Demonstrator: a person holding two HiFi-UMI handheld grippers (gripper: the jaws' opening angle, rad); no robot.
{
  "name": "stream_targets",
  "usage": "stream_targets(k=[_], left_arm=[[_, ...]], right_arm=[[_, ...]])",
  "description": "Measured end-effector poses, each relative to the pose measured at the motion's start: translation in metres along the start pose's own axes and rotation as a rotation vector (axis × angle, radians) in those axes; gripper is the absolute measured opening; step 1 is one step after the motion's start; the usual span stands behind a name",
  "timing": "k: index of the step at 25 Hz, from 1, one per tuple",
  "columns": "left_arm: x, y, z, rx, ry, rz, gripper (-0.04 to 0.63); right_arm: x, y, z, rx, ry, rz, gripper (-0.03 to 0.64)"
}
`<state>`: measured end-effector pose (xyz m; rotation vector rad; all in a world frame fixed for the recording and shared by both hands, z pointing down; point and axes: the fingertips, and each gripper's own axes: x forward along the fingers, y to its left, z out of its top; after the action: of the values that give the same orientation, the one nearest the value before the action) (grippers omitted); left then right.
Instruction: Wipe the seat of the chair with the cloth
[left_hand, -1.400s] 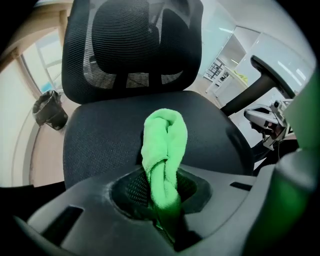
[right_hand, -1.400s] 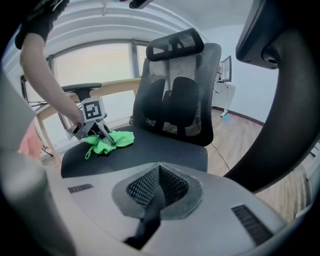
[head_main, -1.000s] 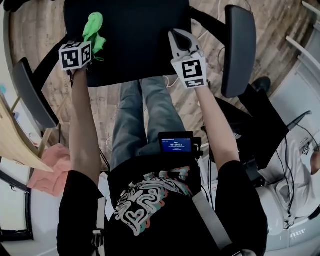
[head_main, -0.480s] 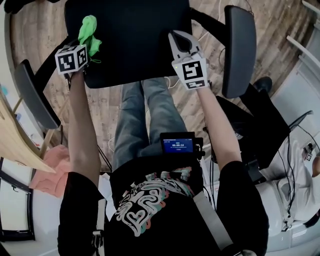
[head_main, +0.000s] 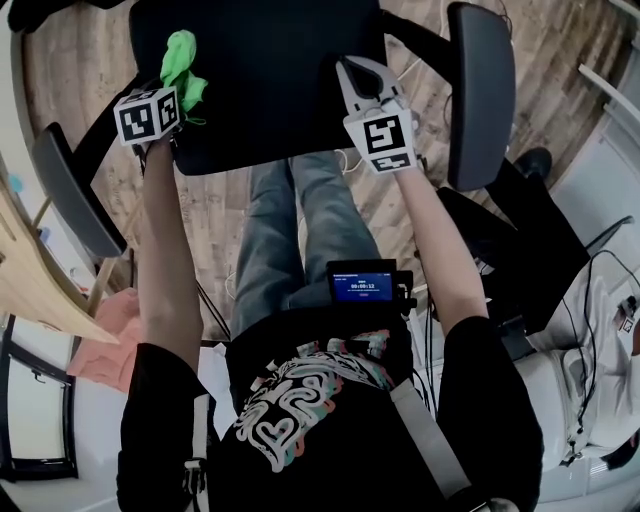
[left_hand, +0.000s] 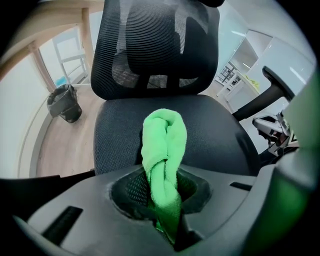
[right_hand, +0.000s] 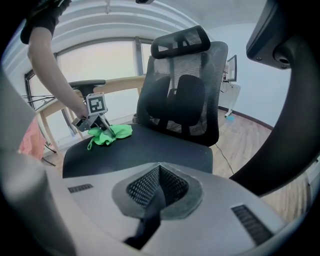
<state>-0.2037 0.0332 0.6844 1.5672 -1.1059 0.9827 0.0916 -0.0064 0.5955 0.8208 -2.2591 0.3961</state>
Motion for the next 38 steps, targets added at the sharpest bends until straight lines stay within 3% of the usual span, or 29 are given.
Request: stream_targets(k=[9, 23, 32, 38], left_arm=[[0.008, -0.020, -0.006, 0.026, 0.022, -0.034, 0.071], [0.041, -0.144, -0.017, 0.151, 0.121, -0.237, 0.072], [0.054, -0.225, -0.025, 0.259, 0.176, -0.353, 0.072], [0.058, -0.254, -0.017, 0.335, 0.138, -0.345, 0.072]], right_arm=[[0.001, 0.001, -0.005, -0.009, 0.018, -0.003, 0.000], [-0.006, -0.006, -0.017, 0.002, 0.060, -0.023, 0.000], [-0.030, -0.004, -0.035, 0.101, 0.078, -0.069, 0.000], [-0.036, -0.014, -0.044, 0.122, 0.081, -0.113, 0.000]])
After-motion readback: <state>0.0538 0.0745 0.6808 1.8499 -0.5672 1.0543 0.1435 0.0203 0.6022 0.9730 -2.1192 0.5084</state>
